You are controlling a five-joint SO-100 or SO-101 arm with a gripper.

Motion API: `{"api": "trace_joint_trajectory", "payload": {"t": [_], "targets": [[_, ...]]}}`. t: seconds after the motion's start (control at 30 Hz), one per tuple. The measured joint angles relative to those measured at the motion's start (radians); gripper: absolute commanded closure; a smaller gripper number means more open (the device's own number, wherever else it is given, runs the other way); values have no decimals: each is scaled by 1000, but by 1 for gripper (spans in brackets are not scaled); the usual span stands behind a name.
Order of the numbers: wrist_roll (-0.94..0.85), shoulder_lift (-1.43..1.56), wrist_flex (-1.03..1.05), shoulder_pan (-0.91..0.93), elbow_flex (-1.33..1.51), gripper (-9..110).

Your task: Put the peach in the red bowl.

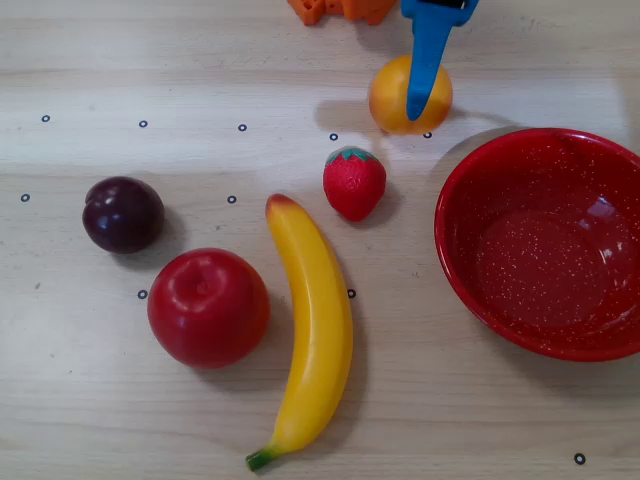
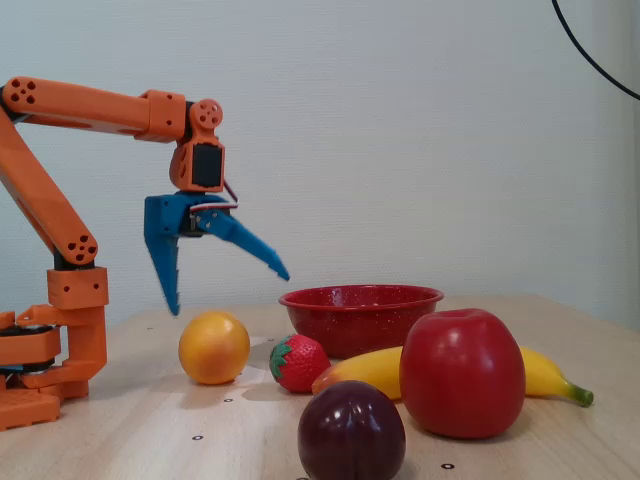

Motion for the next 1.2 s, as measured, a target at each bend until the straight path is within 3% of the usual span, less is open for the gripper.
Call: {"api": "trace_joint_trajectory", "payload": {"t": [1.2], "targets": [[110,-127,-235,20,213,44]]}}
